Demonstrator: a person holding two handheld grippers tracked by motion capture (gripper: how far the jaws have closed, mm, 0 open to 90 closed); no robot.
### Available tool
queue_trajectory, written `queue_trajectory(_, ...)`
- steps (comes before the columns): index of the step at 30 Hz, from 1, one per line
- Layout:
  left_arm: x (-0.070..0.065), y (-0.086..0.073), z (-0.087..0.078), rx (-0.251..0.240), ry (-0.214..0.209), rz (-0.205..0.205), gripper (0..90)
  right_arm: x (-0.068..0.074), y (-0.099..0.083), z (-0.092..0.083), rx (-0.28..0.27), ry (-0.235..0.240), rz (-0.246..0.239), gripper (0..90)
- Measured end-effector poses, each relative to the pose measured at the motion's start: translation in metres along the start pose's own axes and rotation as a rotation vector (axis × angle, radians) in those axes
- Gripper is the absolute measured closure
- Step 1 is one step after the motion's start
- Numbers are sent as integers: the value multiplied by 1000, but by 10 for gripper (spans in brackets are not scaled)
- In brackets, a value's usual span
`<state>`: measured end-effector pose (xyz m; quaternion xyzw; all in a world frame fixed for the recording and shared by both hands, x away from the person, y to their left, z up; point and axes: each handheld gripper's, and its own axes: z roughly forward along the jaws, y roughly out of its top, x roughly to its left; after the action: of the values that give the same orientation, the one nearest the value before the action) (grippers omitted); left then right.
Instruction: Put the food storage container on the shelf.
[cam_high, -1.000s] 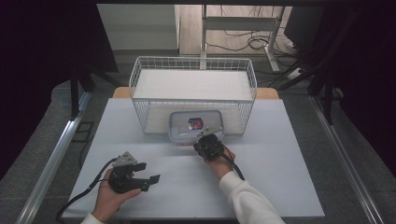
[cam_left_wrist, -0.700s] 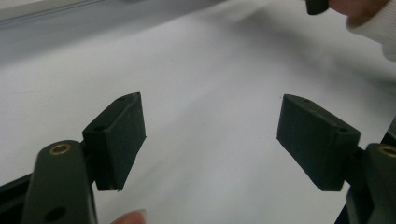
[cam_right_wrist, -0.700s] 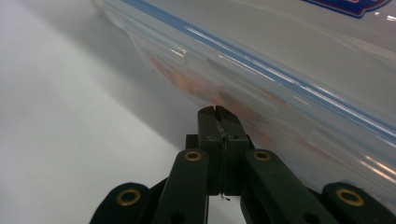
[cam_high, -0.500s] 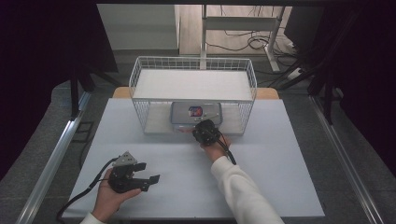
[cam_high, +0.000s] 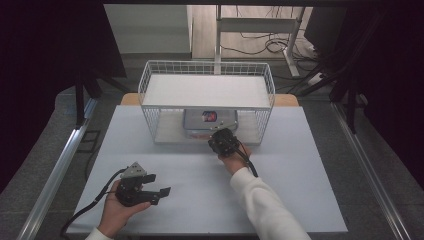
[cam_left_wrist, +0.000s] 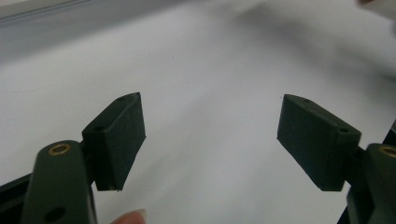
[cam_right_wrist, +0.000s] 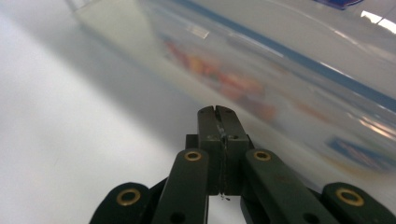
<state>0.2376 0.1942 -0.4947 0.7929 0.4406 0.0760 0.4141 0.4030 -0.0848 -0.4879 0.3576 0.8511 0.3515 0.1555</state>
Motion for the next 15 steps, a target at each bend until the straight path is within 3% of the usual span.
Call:
queue_trajectory(5,-1,0,-1,-5,3,-7,230,0,-23,-50,-6,39,-52,888)
queue_trajectory(6,-1,0,-1,-5,4,-8,230,0,-38,-71,-8,58,-50,888)
queue_trajectory(7,-1,0,-1,-5,4,-8,230,0,-38,-71,-8,58,-50,888)
queue_trajectory(10,-1,0,0,-1,7,-8,230,-4,-71,-107,-11,64,-54,888)
queue_trajectory(11,-1,0,0,0,10,-8,230,-4,-71,-107,-11,64,-54,888)
queue_trajectory(15,-1,0,1,-3,16,-21,229,-14,-102,-131,-29,76,-4,888)
